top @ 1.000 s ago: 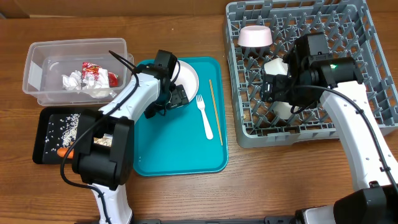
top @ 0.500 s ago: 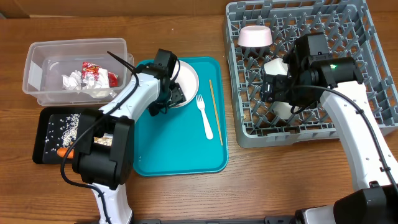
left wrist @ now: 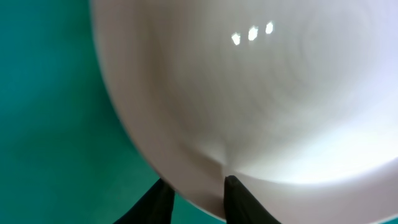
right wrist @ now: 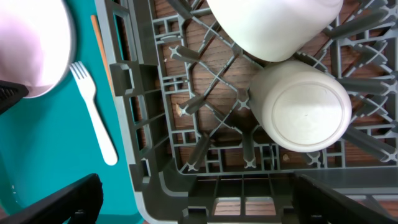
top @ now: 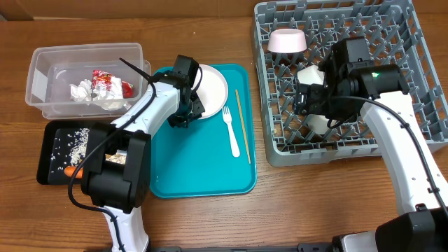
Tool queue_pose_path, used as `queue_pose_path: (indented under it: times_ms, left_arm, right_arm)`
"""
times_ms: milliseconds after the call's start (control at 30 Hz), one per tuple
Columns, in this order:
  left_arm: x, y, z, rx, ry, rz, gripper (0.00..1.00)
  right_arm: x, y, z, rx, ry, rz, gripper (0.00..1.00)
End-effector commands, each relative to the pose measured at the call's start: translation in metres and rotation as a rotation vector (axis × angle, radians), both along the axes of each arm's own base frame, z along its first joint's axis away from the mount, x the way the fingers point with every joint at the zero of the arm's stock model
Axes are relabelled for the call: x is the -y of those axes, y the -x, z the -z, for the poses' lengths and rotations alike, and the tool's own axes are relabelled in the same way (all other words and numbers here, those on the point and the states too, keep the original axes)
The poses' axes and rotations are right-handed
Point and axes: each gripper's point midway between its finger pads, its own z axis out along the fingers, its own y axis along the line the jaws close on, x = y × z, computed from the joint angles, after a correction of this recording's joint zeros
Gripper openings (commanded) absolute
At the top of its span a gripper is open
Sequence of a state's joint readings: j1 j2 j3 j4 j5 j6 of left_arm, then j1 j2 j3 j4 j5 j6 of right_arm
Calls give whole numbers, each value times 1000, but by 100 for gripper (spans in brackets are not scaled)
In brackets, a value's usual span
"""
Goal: Sort waste into correct bins and load items into the dishwasher
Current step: 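Grasp the white plate rim with left gripper and tilt it up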
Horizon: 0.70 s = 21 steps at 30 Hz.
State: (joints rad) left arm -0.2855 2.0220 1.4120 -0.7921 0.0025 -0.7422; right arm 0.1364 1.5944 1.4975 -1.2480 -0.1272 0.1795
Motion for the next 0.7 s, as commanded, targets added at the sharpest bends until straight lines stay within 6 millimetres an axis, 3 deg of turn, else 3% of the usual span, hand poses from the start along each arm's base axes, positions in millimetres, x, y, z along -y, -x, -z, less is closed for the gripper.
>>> queue_pose_path:
  times_ms: [0,133,233,667]
  left_arm:
    - [-4,3,6,-19,-18,-10,27]
    - [-4,4,7,-22,-18,-8,26]
    - [-5,4,7,-23,-25,21,4]
    - [-20,-1,5,-19,-19,-18,4]
  right_arm:
    - [0,0,-5,15,-11,1,100]
    - [0,0,-5,16,-11,1,100]
    - [0,0,-5,16,-11,1,100]
    - [0,0,-5,16,-11,1,100]
